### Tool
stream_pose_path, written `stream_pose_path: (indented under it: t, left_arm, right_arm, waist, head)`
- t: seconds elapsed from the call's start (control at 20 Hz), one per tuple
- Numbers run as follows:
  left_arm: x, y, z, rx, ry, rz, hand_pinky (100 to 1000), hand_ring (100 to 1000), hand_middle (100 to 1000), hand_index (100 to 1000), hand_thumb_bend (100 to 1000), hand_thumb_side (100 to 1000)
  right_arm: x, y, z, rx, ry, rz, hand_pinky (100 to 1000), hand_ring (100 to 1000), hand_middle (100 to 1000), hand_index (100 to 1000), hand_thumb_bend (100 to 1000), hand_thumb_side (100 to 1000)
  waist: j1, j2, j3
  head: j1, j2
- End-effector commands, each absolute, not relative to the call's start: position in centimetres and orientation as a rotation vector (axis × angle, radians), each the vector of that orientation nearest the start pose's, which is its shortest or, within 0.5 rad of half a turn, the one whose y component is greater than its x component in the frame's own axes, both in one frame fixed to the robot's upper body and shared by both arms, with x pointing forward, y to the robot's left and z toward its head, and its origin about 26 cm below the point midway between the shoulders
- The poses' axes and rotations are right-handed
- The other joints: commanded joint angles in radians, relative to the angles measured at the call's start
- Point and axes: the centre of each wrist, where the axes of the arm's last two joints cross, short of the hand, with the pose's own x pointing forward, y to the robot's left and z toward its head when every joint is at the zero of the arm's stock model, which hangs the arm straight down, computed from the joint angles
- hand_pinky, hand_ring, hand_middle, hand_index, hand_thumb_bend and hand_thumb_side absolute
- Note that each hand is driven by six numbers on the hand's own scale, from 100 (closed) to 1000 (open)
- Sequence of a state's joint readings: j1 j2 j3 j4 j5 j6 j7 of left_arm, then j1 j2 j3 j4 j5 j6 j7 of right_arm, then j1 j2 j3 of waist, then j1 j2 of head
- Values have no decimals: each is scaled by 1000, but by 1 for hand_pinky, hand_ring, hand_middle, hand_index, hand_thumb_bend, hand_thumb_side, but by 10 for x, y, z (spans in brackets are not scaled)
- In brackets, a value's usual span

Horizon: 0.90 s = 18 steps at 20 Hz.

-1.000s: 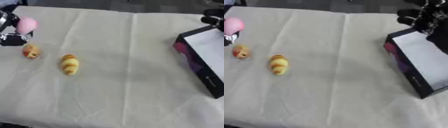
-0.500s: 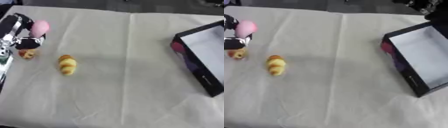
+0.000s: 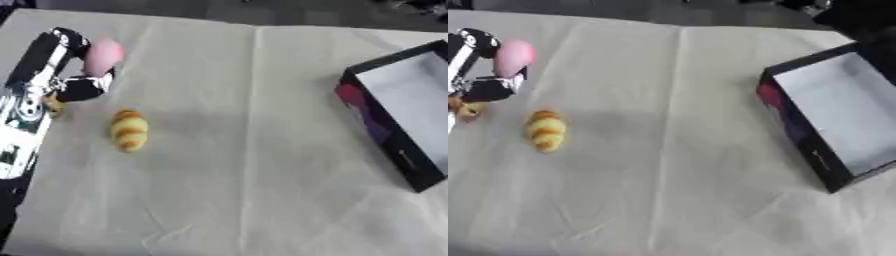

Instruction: Pick up the objects with one hand, pass them to the other hand, and then place them into the box on the other side of the table.

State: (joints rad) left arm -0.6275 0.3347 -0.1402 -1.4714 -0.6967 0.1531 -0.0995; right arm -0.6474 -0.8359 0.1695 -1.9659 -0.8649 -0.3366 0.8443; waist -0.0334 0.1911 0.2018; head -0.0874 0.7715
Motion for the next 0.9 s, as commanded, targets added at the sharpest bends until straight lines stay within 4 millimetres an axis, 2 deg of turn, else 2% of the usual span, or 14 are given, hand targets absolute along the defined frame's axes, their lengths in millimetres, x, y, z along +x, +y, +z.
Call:
stream_pose_path:
  t: [0.05,0.4,0.55,0.9]
  left_arm:
    - [403,219,186,839,-1823,-936,731,586,471,422,149,100]
    - [402,206,178,796,-1845,-948,729,583,469,421,142,100]
    - [401,197,178,780,-1865,-959,728,582,469,421,158,100]
    - [396,182,177,752,-1918,-970,727,580,467,420,134,100]
  right_arm:
    - [314,-255,325,-943,2450,-1933,1000,963,1000,1000,100,248]
    - [335,-234,318,-882,2417,-1971,997,958,1000,1000,100,220]
    - [345,-226,313,-849,2406,-1990,995,957,1000,1000,100,202]
    - [361,-213,301,-768,2368,-2004,990,958,1000,1000,100,201]
  waist:
    - [-13,-40,-3]
    - [-13,-44,-7]
    - [-12,-45,-8]
    - [-11,-46,-5]
  head:
    - [-7,-2]
    - [-24,-2]
    - [-40,-2]
    - [-57,-2]
